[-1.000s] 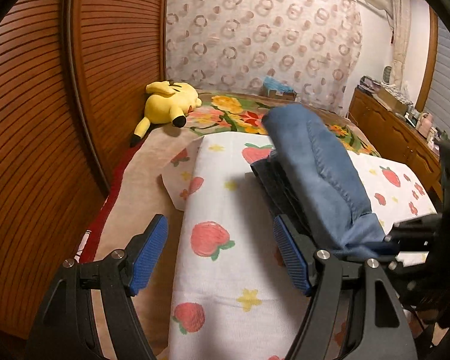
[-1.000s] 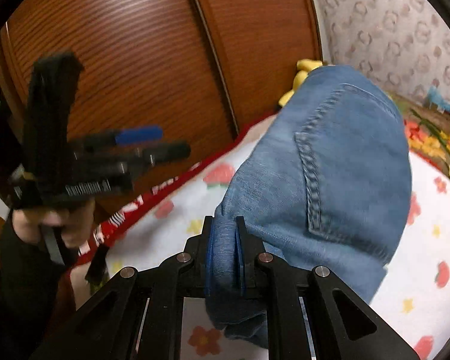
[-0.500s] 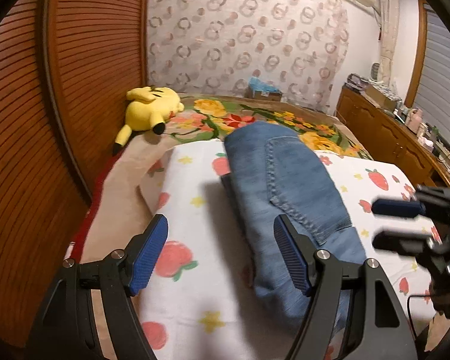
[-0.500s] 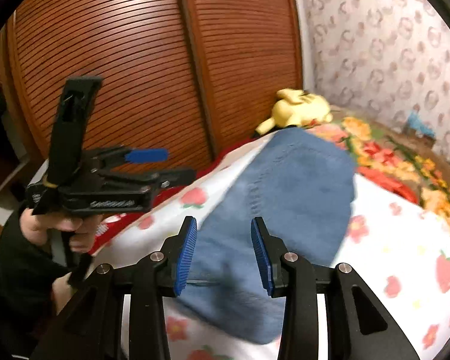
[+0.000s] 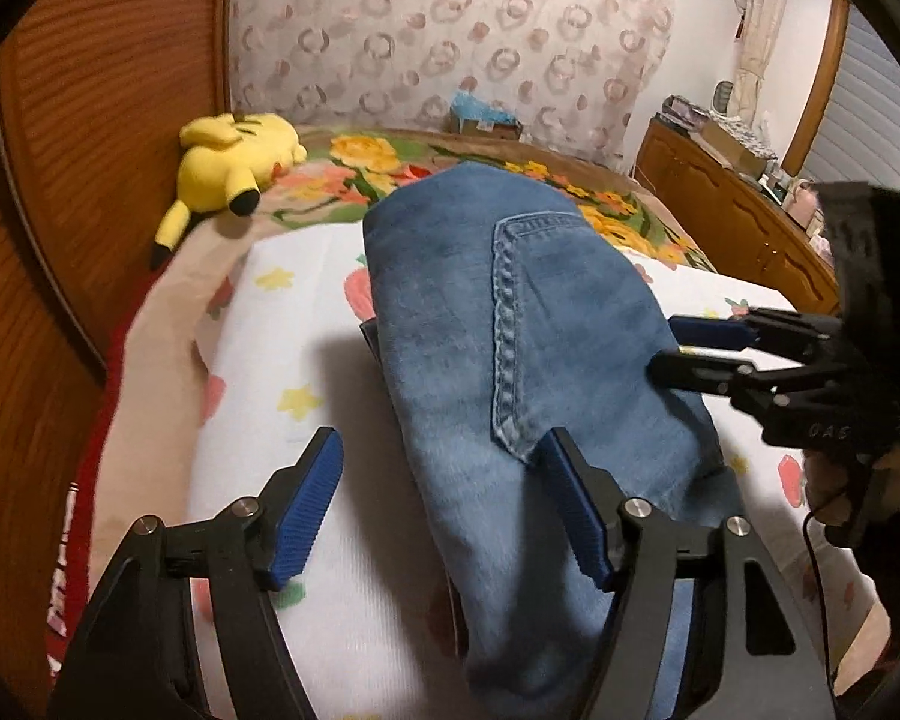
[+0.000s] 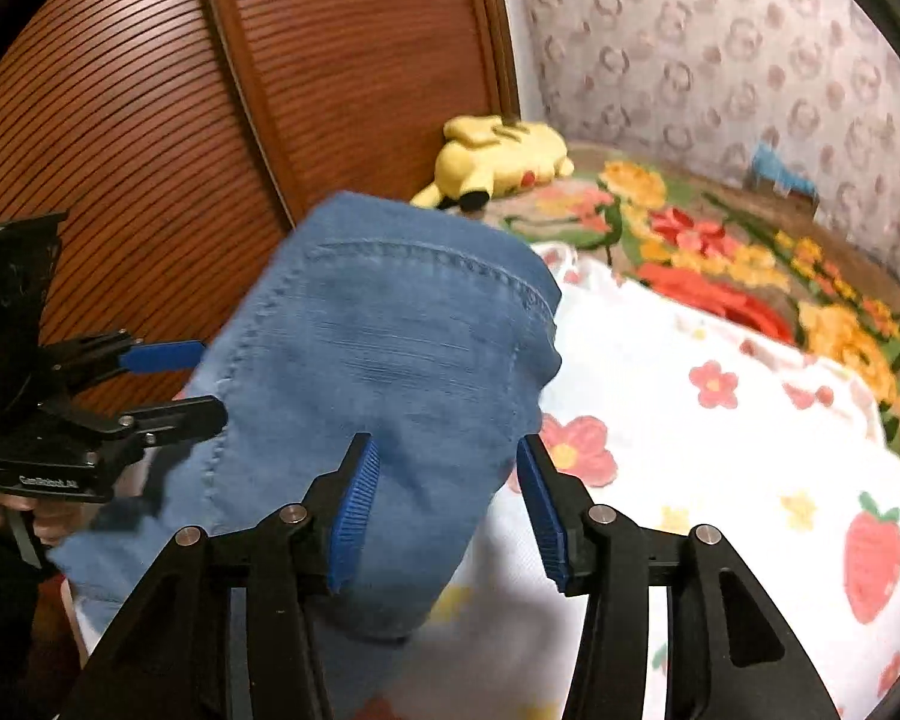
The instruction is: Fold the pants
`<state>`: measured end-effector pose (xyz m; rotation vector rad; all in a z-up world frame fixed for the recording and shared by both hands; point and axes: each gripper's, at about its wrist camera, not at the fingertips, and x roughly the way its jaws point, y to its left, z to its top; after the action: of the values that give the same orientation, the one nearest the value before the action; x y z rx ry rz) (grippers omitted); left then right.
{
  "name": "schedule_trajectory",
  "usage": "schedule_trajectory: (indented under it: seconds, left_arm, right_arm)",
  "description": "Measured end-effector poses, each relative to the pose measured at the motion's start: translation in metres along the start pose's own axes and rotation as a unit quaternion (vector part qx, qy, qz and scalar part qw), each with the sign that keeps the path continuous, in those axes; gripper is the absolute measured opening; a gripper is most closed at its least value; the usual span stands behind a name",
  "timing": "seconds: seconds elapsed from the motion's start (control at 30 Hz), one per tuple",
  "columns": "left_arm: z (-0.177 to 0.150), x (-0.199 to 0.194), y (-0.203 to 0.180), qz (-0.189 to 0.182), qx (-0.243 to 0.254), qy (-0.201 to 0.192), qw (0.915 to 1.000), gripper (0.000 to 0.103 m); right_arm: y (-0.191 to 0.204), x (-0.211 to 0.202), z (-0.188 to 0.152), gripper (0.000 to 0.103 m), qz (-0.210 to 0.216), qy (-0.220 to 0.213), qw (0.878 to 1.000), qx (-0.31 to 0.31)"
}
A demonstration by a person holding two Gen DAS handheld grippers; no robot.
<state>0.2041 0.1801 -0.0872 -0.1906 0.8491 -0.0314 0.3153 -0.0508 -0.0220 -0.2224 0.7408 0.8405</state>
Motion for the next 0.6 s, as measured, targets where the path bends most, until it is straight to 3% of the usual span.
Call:
schedule_trajectory:
  seconds: [0.13, 0.23, 0.47, 0.6]
  left_arm:
    - [0.000, 0.016, 0.005, -0.016, -0.012, 0.017, 0.9997, 0.064]
    - [-0.002, 0.023, 0.003, -0.029, -0.014, 0.023, 0.9992, 0.052]
    - [-0.001, 0.023, -0.003, -0.033, -0.004, 0.017, 0.9993, 0.040]
    - [-0.001, 0.020, -0.002, -0.041, -0.003, 0.013, 0.9991, 0.023]
  right_arm:
    - [-0.012, 0.017, 0.008, 0.062, 0.033, 0.012, 0.999, 0.024]
    - [-0.017, 0.033, 0.012, 0.062, 0.057, 0.020, 0.998, 0.034]
    - [-0.010, 0.052, 0.017, 0.061, 0.084, 0.020, 0.996, 0.029]
    - [-0.012, 0.059, 0.014, 0.043, 0.097, 0.018, 0.995, 0.022]
